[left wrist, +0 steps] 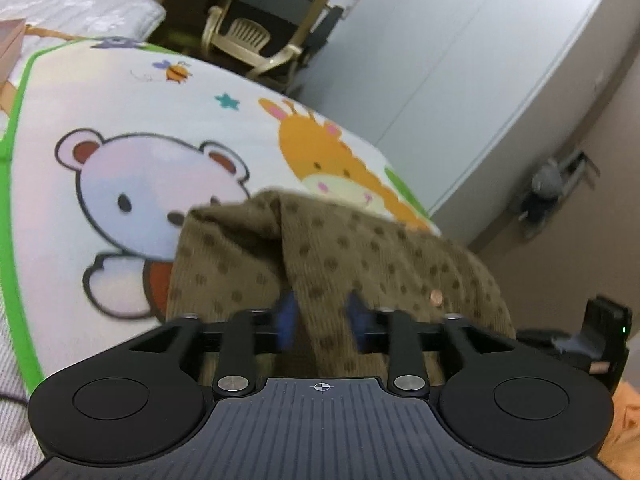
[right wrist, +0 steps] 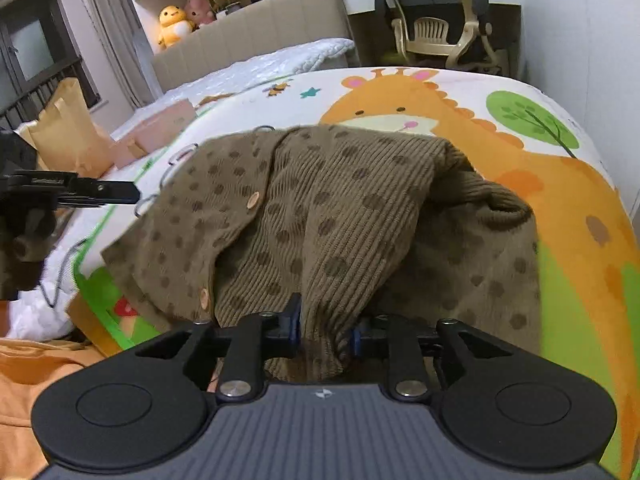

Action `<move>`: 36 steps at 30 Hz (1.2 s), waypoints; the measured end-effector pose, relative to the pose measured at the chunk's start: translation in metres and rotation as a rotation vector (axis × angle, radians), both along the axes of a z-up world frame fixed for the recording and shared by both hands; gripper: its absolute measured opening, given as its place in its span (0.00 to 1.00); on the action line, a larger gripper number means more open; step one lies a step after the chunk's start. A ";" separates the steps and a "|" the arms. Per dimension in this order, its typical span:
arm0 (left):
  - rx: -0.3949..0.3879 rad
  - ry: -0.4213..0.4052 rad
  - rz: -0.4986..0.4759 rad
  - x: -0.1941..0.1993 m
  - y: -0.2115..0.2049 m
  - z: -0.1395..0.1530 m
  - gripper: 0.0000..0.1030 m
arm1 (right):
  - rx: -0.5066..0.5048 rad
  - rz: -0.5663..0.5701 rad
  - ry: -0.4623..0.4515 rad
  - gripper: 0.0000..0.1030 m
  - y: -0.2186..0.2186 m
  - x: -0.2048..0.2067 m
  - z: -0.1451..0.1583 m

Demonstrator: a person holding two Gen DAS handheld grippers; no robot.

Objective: Fold clothes

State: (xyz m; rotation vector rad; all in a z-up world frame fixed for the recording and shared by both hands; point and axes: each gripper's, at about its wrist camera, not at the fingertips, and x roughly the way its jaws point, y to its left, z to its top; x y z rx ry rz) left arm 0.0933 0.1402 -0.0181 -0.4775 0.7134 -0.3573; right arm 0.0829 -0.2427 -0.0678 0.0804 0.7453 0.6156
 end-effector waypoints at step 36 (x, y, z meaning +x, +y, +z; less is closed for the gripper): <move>0.041 0.047 -0.100 -0.022 -0.023 -0.029 0.73 | 0.089 -0.062 0.090 0.24 0.001 -0.007 -0.037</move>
